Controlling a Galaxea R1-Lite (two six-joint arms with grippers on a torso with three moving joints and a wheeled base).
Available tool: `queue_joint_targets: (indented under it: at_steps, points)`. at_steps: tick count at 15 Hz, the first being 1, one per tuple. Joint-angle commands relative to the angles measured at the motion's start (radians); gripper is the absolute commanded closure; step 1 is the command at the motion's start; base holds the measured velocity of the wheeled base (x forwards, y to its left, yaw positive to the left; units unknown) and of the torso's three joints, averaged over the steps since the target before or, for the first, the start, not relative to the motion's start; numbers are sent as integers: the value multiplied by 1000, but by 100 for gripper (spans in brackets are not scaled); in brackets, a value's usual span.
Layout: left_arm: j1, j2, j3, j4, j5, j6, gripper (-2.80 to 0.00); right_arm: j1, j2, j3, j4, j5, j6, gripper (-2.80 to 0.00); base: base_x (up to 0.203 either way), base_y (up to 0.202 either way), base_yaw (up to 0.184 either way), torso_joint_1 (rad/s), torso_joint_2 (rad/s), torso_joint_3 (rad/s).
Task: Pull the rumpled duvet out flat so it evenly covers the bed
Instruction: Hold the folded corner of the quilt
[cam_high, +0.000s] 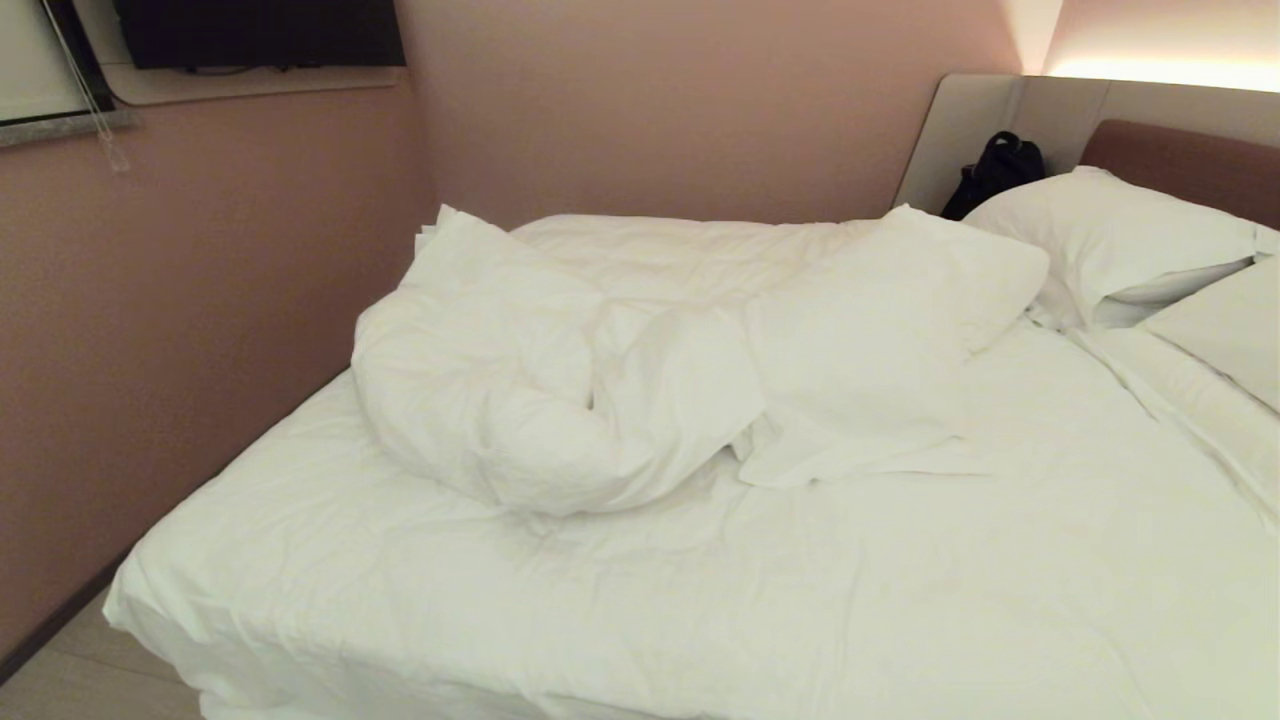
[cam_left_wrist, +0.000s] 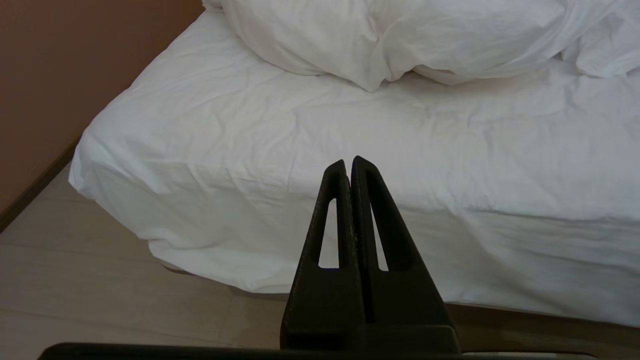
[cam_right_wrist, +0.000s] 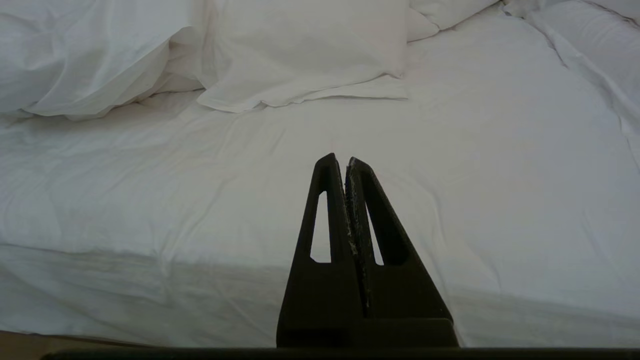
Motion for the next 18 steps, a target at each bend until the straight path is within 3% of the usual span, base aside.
queue_joint_targets:
  at_steps: [1, 6, 18]
  points:
    - [0, 0, 0, 1, 0, -1, 0, 1, 1, 0, -1, 0, -1, 0, 0, 0, 0, 0, 0, 0]
    - [0, 0, 0, 1, 0, -6, 0, 1, 1, 0, -1, 0, 0, 0, 4, -49, 4, -1, 0, 1]
    - [0, 0, 0, 1, 2, -6, 0, 1, 0, 0, -1, 0, -3, 0, 0, -194, 0, 3, 3, 4]
